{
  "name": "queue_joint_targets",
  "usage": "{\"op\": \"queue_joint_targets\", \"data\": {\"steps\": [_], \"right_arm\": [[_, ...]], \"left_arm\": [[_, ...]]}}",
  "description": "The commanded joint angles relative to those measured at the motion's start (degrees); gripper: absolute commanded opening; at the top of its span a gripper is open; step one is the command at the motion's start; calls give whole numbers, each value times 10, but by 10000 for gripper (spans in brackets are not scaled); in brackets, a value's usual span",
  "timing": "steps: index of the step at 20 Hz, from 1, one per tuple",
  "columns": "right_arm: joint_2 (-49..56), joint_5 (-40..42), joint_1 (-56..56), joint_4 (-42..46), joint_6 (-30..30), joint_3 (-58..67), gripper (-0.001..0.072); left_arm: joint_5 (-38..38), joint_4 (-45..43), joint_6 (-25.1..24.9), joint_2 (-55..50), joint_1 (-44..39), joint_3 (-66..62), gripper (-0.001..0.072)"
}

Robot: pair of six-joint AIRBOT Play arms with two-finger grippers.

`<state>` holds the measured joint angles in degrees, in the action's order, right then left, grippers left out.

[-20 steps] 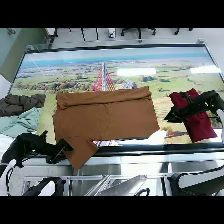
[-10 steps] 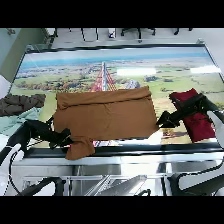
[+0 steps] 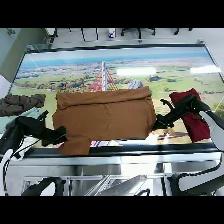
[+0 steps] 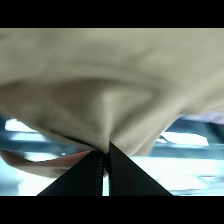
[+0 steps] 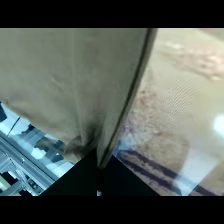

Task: Fold the shirts.

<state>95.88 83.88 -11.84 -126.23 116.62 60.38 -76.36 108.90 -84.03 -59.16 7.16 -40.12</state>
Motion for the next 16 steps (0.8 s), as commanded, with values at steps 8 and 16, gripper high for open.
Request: {"op": "queue_joint_targets", "data": {"steps": [8,16], "right_arm": [[-53,33,-54,32,-65,-1,20],[-50,-134,10,-26,-70,117,21]], "left_arm": [[-38,-129,26,81,20,-3,19],[35,-130,24,-129,-48,-294,19]]}}
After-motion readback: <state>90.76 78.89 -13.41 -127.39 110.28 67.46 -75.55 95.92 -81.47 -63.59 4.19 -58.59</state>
